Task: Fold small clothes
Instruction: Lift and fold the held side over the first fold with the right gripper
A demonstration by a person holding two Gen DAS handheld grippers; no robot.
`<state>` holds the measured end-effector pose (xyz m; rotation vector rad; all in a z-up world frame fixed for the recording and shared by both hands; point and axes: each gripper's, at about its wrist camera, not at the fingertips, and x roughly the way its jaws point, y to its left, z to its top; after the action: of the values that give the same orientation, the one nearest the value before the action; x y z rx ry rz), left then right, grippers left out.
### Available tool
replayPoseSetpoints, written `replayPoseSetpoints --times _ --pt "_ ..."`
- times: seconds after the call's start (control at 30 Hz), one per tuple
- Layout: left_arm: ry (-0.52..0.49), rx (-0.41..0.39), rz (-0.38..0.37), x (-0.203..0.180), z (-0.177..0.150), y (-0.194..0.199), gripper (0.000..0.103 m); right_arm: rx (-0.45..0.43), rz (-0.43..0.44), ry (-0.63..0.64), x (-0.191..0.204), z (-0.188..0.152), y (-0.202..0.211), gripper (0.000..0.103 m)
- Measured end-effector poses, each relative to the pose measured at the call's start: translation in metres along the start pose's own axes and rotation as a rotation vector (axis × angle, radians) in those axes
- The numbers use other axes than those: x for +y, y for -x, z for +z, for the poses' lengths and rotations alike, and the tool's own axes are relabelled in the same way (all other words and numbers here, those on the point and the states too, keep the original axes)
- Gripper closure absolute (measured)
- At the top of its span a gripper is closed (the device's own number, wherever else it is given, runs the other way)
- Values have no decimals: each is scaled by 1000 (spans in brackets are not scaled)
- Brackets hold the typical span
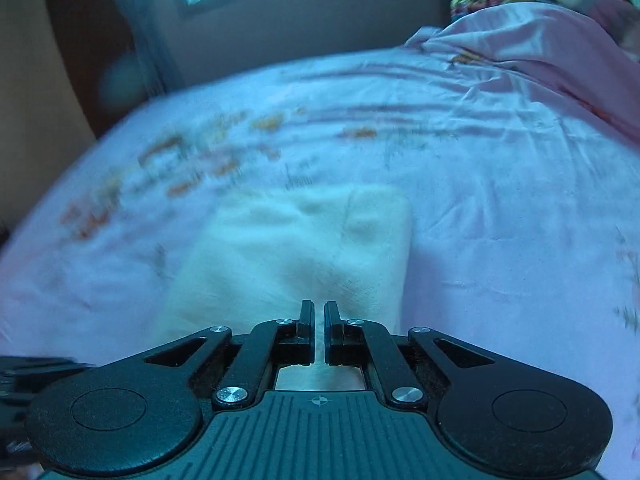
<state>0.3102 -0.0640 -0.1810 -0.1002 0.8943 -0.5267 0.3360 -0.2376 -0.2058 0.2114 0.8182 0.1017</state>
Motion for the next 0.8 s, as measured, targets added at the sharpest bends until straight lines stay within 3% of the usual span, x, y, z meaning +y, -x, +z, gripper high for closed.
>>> replayPoseSetpoints --times 0.07,0.17,0.27,0.37,0.57,0.63,0.8 --pt "-38 -7 -6 4 -17 1 86 5 -70 55 -13 -9 -25 102" --pt "-57 -2 -13 7 -24 7 86 -3 -72 15 -25 -7 -30 103" --pt "-20 12 -29 9 -13 18 88 -9 -39 -26 -26 -3 -18 102" --pt "-37 -50 -26 4 11 23 82 -87 -5 -24 -16 13 2 101" --pt "21 -48 9 15 70 -44 82 -75 -71 17 -13 57 -51 101" --pt "49 -34 20 22 88 -69 82 -46 -103 1 -26 59 -77 101" --pt "55 -33 78 31 115 -114 86 -82 -103 -47 -46 61 -101 102"
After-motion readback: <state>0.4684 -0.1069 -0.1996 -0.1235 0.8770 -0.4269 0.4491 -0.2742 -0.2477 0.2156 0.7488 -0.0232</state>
